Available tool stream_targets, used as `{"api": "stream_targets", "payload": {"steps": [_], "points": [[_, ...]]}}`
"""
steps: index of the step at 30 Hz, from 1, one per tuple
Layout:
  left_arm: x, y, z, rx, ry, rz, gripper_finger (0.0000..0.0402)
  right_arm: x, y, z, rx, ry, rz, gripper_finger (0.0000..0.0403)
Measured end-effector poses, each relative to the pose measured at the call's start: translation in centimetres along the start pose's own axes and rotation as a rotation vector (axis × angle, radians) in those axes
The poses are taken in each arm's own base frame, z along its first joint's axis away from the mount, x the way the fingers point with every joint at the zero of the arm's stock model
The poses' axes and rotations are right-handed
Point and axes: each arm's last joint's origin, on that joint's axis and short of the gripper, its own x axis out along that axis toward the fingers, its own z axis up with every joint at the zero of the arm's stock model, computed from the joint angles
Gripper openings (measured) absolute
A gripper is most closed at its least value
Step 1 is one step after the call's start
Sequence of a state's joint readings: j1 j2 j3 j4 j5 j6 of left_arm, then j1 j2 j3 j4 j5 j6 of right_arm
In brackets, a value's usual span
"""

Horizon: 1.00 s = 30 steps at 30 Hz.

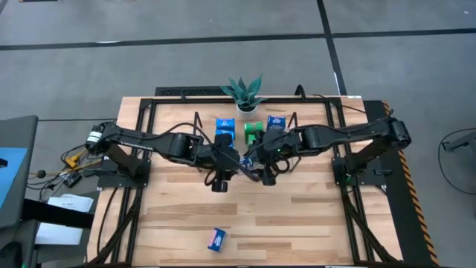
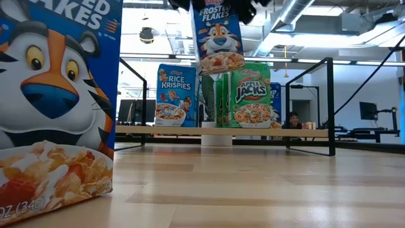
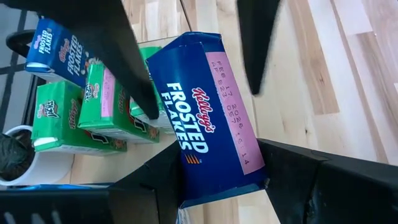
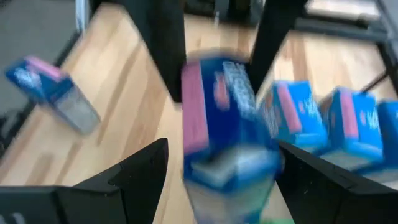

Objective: Stack cereal on shelf
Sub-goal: Put the left blue cereal box on the shelf aligned with the other blue cereal box

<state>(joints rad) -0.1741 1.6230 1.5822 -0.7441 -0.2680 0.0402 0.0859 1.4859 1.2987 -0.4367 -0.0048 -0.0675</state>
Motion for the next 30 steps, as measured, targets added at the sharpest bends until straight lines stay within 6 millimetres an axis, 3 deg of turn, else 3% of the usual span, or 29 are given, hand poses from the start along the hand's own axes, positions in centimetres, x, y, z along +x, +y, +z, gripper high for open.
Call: {"api": "stream_targets", "payload": {"steps": [19,30], "points": [[0.1,0.4,-0.4,0.001,0.039,-0.016,0.0173,0.2,-0.1,0.3,0.011,-0.022,-0.007,0.0303],[1.7,-0.1,-0.4,0.003,0.048,-0.032,0.0173,0.2,-0.4,0.2,0.013,-0.017,-0.013,0.0282]]}}
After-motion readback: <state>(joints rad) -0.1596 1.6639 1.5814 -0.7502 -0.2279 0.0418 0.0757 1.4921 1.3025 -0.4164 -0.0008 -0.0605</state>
